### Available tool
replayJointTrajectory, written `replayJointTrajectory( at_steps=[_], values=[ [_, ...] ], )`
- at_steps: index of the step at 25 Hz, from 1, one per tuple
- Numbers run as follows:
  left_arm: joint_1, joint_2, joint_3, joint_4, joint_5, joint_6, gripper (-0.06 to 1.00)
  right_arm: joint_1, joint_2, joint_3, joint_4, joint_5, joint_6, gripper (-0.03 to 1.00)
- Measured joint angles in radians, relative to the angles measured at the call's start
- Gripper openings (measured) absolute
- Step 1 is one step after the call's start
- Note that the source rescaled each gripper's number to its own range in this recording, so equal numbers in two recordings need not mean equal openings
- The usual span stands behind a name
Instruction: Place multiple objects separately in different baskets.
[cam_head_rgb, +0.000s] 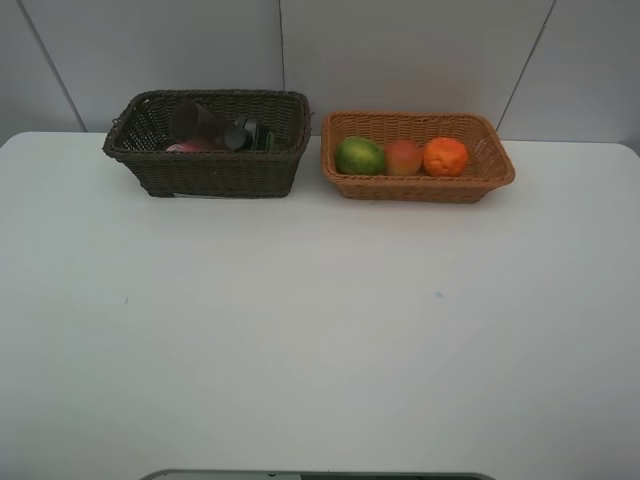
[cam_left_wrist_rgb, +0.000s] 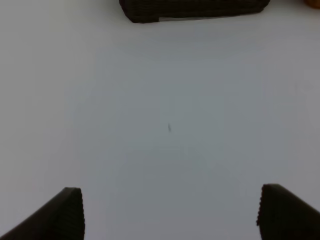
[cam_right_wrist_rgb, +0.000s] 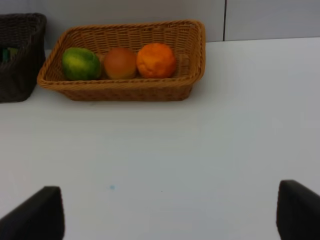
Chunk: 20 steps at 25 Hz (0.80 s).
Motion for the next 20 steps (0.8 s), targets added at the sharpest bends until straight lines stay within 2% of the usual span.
replayJointTrajectory(
  at_steps=[11, 20],
  values=[
    [0.0, -0.112, 0.002, 0.0, 0.001, 0.001, 0.85, 0.0, 0.0, 0.0, 0.0, 0.0, 0.0, 0.85],
    [0.0, -0.119, 0.002, -0.004, 0.002, 0.019, 0.85, 0.0, 0.0, 0.0, 0.0, 0.0, 0.0, 0.85]
  ],
)
